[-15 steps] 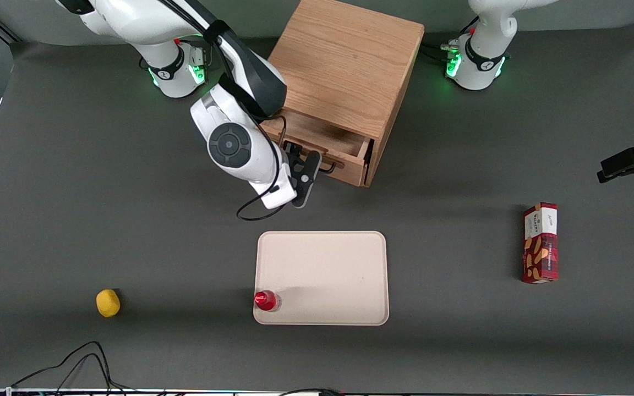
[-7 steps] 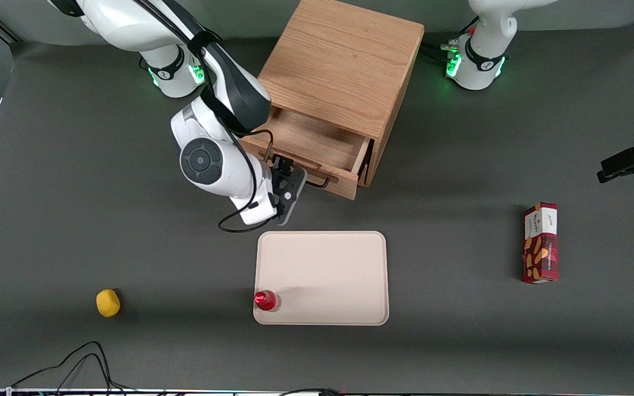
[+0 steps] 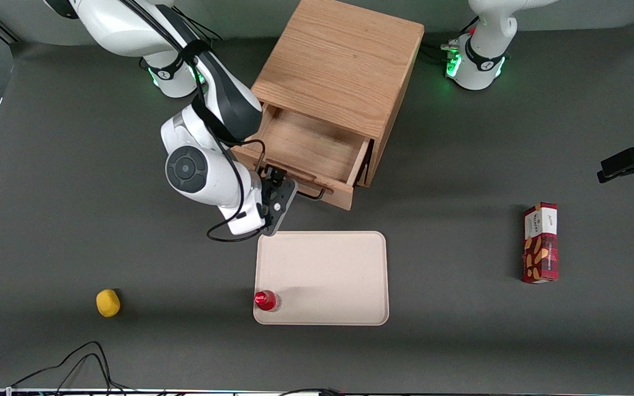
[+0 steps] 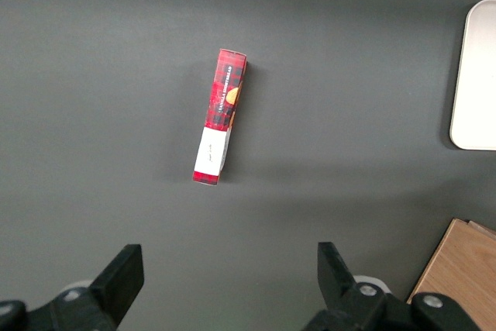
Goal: Open upper drawer
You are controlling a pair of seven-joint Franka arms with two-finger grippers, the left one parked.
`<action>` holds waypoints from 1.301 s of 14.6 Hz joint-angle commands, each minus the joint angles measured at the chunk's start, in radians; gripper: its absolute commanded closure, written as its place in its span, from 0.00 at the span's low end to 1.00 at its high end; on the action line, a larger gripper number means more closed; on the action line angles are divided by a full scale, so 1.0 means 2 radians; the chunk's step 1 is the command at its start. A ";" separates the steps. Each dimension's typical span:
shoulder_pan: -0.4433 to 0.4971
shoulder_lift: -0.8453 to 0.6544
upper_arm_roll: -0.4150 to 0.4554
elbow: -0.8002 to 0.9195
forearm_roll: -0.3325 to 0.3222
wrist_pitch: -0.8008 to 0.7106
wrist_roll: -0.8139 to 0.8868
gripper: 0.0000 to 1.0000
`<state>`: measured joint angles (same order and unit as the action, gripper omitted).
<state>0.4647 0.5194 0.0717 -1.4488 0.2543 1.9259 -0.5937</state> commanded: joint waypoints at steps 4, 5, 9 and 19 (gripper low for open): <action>-0.002 0.015 -0.016 0.024 0.016 0.013 -0.015 0.00; -0.001 0.015 -0.021 0.024 0.023 0.017 -0.015 0.00; -0.001 0.017 -0.034 0.025 0.037 0.033 -0.015 0.00; -0.002 0.023 -0.045 0.032 0.038 0.058 -0.017 0.00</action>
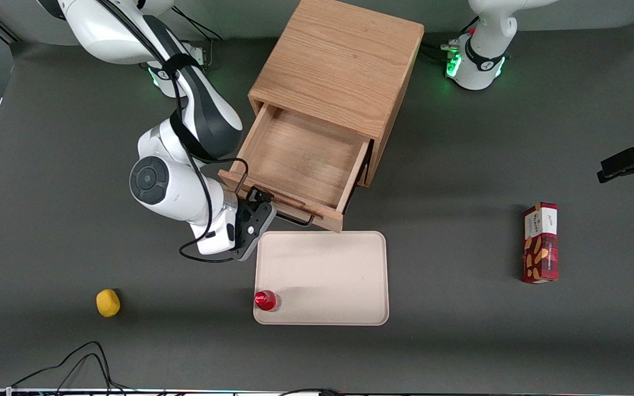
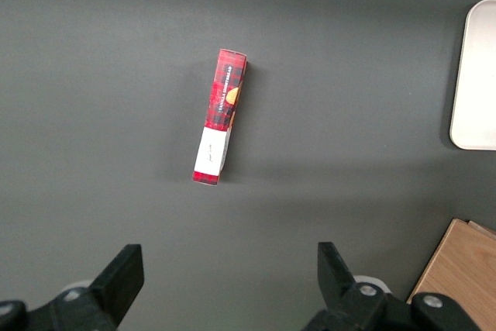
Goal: Open upper drawer
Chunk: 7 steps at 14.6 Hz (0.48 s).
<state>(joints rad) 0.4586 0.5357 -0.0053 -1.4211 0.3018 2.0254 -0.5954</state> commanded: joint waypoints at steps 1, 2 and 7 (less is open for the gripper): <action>0.002 0.017 -0.009 0.019 0.014 0.010 -0.016 0.00; 0.002 0.017 -0.009 0.019 0.014 0.011 -0.017 0.00; -0.001 0.016 -0.009 0.020 0.014 0.011 -0.020 0.00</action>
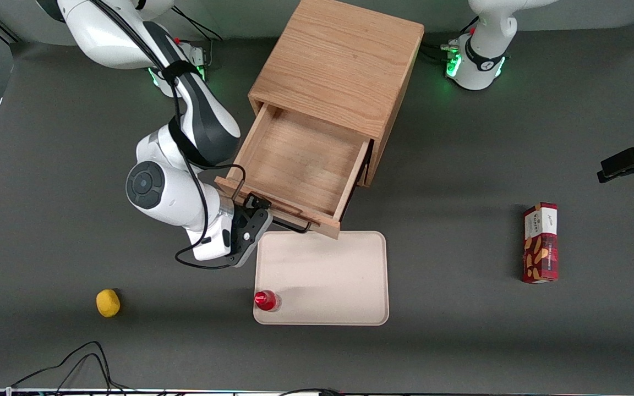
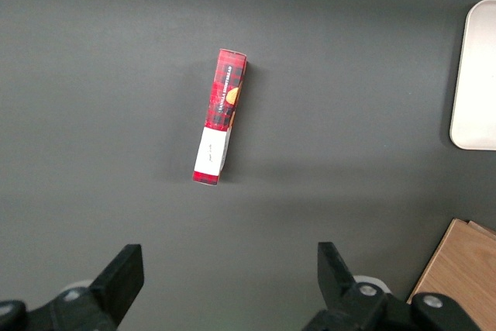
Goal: Open upper drawer
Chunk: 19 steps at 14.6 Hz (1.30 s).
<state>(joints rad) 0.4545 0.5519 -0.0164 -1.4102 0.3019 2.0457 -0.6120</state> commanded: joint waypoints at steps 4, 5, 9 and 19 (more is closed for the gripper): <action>0.005 -0.013 -0.003 0.015 0.015 -0.014 -0.011 0.00; 0.005 -0.023 -0.003 0.015 0.014 -0.021 -0.012 0.00; 0.000 -0.063 -0.003 0.012 0.013 -0.025 -0.012 0.00; -0.104 -0.227 -0.047 -0.072 0.016 -0.055 0.162 0.00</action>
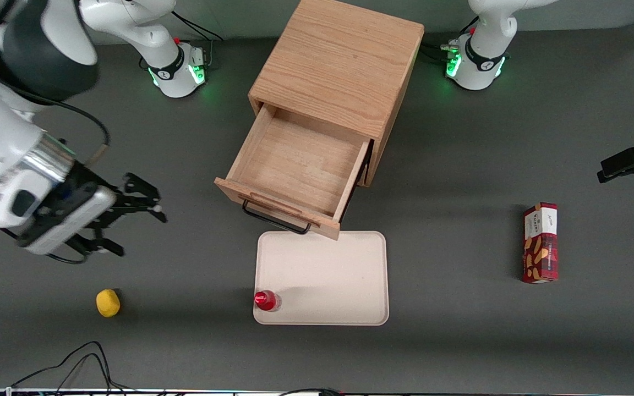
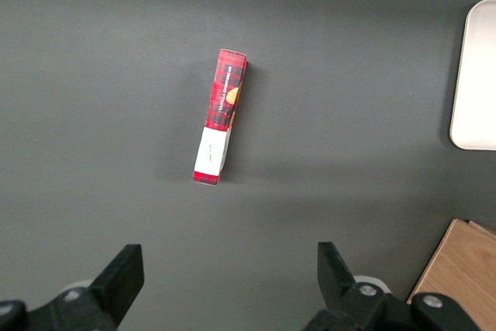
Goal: Open upper drawer
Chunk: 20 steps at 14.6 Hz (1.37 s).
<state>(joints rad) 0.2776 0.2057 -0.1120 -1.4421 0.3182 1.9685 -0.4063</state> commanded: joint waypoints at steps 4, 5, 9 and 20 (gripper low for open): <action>-0.070 -0.110 0.002 -0.094 -0.099 -0.117 0.136 0.00; -0.081 -0.117 0.004 -0.101 -0.121 -0.145 0.149 0.00; -0.090 -0.120 0.046 -0.110 -0.161 -0.209 0.339 0.00; -0.104 -0.130 0.052 -0.111 -0.162 -0.179 0.305 0.00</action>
<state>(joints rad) 0.0822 -0.0331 -0.0245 -1.6481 0.0205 1.5933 0.2374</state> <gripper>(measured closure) 0.000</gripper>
